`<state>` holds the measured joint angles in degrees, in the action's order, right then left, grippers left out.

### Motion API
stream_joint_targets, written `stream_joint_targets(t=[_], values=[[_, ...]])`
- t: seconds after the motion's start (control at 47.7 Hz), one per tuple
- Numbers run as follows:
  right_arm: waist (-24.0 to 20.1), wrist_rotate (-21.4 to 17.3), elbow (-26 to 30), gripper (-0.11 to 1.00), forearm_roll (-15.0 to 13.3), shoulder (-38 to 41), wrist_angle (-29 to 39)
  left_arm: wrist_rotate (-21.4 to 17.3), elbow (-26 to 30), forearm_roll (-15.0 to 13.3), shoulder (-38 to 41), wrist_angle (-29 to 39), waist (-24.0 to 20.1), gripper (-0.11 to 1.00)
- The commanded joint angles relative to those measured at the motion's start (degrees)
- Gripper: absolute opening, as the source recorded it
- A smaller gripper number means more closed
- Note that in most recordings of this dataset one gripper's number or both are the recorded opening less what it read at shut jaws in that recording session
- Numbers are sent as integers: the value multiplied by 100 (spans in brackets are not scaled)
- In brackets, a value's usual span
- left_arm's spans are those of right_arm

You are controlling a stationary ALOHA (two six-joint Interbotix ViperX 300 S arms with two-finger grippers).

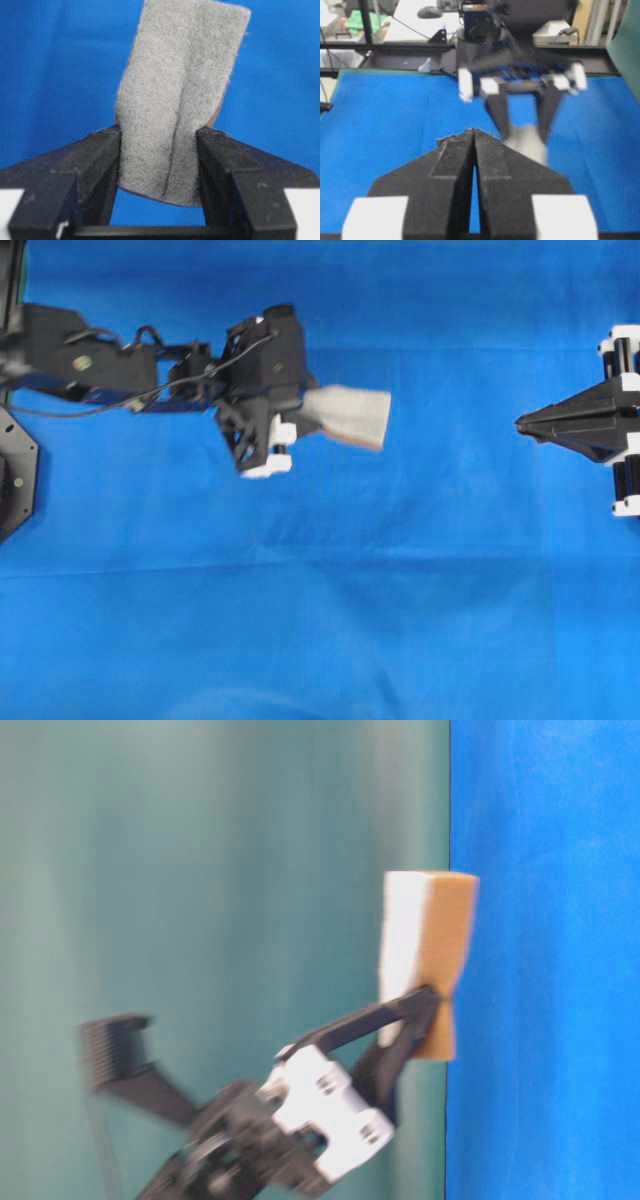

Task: Hand over the sponge with the left arm and wipe it with the right arm.
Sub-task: 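Lift the sponge with the left gripper and move it toward center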

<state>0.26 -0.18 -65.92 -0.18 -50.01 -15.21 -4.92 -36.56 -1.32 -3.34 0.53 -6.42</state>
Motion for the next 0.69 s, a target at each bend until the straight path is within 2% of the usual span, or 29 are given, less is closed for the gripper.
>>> stream_joint_targets(t=[0.0,0.126,0.251,0.44,0.67], values=[[0,-18,176,0,9,79,-44,176,-18,-18,-387,0,246,39],[0,-26,237,0,9,185,-26,562,-141,-18,-606,-9,606,39],[0,-35,334,0,26,316,-26,721,-193,-18,-650,-26,747,39],[0,-79,554,0,53,624,-9,694,-167,-18,-633,-26,729,39],[-88,-510,976,1,44,1274,18,694,-185,-18,-633,-26,659,39]])
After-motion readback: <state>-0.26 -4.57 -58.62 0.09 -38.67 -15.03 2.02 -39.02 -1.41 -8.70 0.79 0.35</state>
